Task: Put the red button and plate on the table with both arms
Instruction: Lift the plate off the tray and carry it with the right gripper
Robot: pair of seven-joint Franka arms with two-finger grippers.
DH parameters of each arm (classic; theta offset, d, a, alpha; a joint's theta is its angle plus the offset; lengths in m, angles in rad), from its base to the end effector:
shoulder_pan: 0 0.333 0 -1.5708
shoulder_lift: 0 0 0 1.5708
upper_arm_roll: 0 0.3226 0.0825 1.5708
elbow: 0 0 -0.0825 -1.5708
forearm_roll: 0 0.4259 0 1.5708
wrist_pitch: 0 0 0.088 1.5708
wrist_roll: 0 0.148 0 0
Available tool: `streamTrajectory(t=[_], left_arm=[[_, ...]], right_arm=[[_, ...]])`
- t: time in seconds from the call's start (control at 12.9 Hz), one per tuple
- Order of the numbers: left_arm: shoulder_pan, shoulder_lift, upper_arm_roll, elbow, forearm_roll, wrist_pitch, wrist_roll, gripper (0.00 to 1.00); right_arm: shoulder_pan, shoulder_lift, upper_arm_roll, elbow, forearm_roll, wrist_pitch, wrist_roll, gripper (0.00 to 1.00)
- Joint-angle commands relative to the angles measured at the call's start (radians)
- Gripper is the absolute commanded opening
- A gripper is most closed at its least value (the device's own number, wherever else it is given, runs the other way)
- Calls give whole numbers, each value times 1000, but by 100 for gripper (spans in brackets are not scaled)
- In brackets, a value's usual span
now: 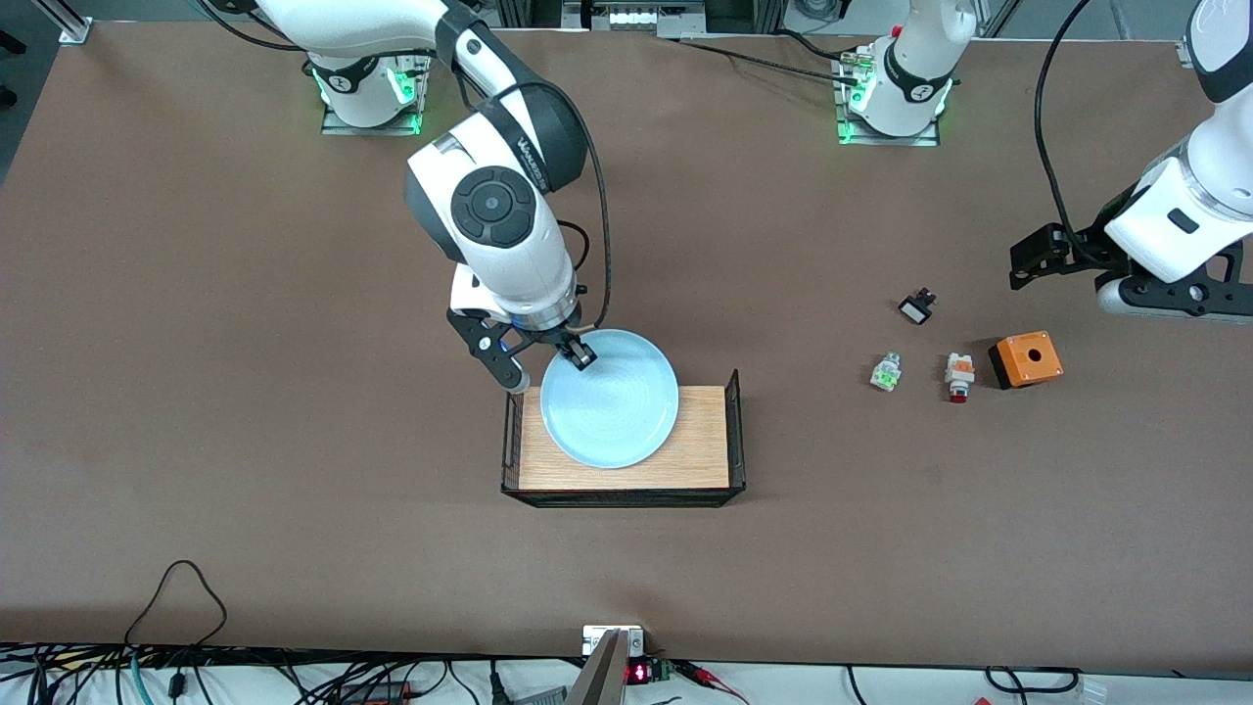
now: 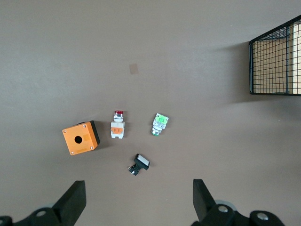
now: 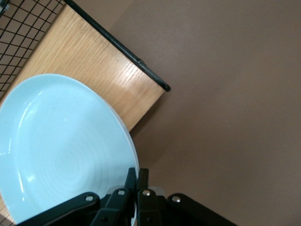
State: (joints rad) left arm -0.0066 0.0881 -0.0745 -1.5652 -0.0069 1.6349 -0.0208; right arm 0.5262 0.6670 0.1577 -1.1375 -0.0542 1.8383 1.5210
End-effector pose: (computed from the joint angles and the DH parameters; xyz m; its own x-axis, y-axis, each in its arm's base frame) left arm 0.6250 -0.0502 0.5448 0.9980 -0.0596 -0.0184 -0.0594 -0.9981 0.0130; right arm 0.6356 0.4702 0.3762 0.6532 -0.7560 -0.0424 -0.7572 -0.6518 -0.0428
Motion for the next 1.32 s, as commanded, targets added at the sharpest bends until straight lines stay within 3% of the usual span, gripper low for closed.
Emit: streamTrajectory(t=[0.0,0.23,0.85,1.24], left_arm=[[5,7,-1,31,-19,-24,-4,100],[5,6,1,31,-19,-24,-5,100],[5,6,-1,31,-19,-26,-2,100],[5,6,-1,31,-19,-26,-2,100]], right_arm=[[0,-6,11,47,28,-80,16,0],[-6,-23,8,93,97,-154,18,0],[-37,-93,8,110,122,-295,-22,0],[-179,-177,8,125,122,-488,-385,0]])
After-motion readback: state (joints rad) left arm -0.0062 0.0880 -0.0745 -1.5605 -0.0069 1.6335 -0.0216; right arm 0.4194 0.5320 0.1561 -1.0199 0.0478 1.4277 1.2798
